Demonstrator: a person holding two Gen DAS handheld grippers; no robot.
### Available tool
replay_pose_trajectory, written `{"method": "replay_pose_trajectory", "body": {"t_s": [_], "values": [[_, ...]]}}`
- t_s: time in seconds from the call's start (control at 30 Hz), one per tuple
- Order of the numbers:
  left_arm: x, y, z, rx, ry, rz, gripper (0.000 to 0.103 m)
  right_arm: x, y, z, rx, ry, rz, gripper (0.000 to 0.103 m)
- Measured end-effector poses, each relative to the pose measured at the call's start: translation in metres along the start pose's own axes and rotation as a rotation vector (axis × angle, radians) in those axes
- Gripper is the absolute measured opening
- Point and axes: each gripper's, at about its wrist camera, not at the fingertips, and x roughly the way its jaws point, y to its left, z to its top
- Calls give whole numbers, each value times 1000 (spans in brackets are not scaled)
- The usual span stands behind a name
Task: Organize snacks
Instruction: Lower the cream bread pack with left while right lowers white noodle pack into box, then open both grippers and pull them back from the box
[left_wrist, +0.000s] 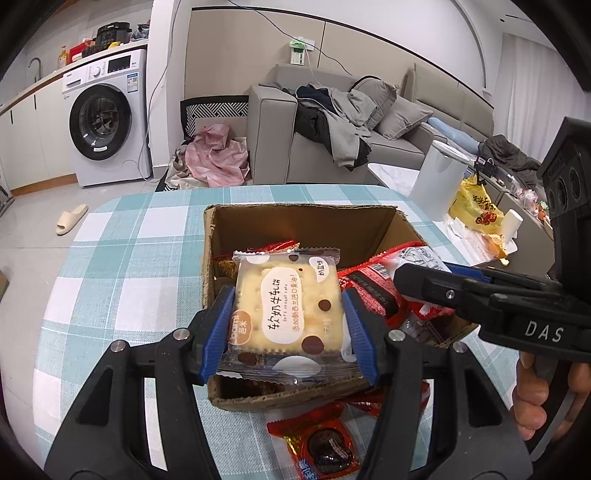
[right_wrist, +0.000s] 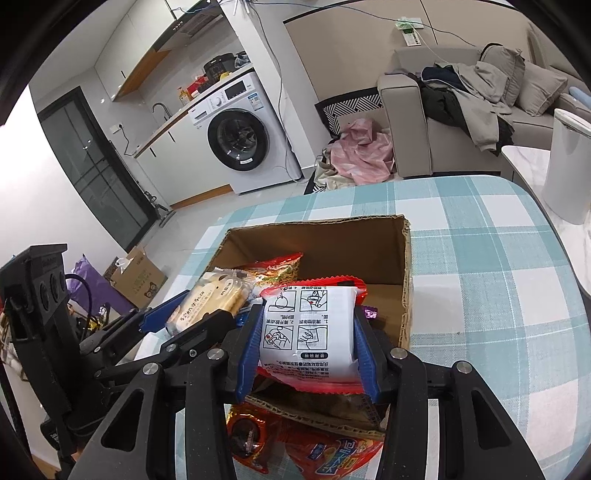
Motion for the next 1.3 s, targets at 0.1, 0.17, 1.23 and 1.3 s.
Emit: {"method": "replay_pose_trajectory", "body": {"t_s": [0.1,0.17,1.23,1.3], "values": [[6,-1,1,5,9,0,55,3,-2,1,3,1,-7,46],[10,-2,1,7,8,7,55,5,-3,2,6,-2,-7,46],[-68,0,-48,29,-73,51,102,-44,-2,-46,-83,-78,-26,102],[-73,-2,-55,34,-71,49,102,-45,-3,-51,-75,-82,-29,102]]}}
